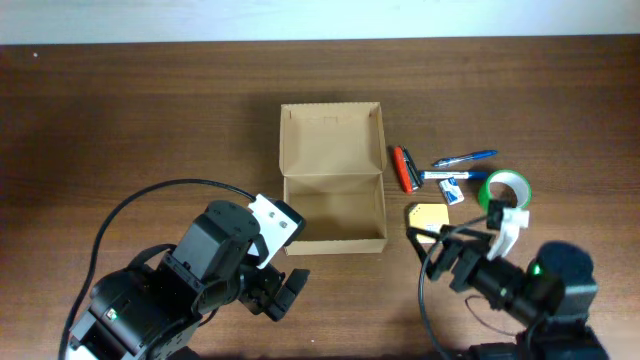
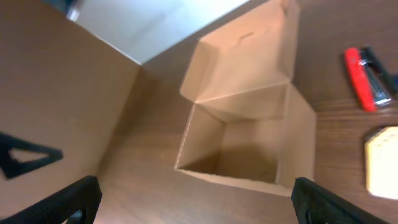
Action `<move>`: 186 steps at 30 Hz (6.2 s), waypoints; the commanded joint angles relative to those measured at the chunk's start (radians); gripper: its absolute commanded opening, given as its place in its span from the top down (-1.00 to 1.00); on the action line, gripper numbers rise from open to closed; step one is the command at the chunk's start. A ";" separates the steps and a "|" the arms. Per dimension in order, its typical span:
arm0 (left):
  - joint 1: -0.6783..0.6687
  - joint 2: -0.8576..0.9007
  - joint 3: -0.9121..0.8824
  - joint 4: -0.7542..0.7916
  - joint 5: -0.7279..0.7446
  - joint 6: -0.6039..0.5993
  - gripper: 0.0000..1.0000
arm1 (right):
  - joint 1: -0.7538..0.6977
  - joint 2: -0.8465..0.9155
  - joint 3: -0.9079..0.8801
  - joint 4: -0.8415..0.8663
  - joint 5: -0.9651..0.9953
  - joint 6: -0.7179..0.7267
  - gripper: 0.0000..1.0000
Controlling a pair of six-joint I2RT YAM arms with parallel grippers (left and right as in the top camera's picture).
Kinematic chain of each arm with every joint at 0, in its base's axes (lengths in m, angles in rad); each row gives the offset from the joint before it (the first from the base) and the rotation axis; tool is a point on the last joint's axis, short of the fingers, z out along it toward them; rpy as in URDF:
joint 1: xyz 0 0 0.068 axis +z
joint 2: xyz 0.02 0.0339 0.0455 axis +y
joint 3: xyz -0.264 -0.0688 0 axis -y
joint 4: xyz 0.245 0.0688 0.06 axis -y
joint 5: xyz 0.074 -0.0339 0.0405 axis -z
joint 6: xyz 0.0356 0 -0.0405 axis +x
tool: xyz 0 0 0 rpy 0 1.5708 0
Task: Pack container
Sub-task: 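Move the right gripper over the green tape roll and lower onto it, then close the right gripper on the green tape roll's rim and lift, then carry the green tape roll left and lower it into the box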
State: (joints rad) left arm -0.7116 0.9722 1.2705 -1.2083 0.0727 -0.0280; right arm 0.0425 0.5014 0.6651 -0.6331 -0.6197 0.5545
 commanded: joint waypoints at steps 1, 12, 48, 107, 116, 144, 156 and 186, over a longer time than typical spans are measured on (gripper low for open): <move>-0.002 -0.003 0.021 0.003 -0.007 -0.013 -1.00 | 0.003 0.092 0.091 -0.035 0.084 -0.087 -0.98; -0.002 -0.003 0.021 0.003 -0.007 -0.013 -1.00 | 0.000 0.479 0.375 -0.148 0.386 -0.219 -0.98; -0.002 -0.003 0.021 0.003 -0.007 -0.013 -1.00 | -0.338 1.178 0.453 0.023 0.766 -0.469 -0.98; -0.002 -0.003 0.021 0.003 -0.007 -0.013 -0.99 | -0.441 1.339 0.615 -0.132 0.546 -0.582 0.92; -0.002 -0.003 0.021 0.003 -0.007 -0.013 -0.99 | -0.359 1.325 0.910 -0.385 0.544 -0.565 0.92; -0.001 -0.034 0.021 -0.090 -0.017 0.130 -0.99 | 0.190 1.263 1.077 -0.601 0.465 -0.611 0.92; 0.190 -0.060 0.041 -0.116 0.079 0.388 -0.99 | 0.298 1.263 1.077 -0.639 0.387 -0.656 0.93; 0.695 0.154 0.166 -0.198 0.393 0.801 -0.99 | 0.553 1.272 0.886 -0.428 0.502 -0.445 0.93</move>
State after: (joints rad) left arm -0.0227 1.1278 1.4143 -1.4040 0.4400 0.7452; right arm 0.5900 1.7912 1.5902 -1.0897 -0.1505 0.0425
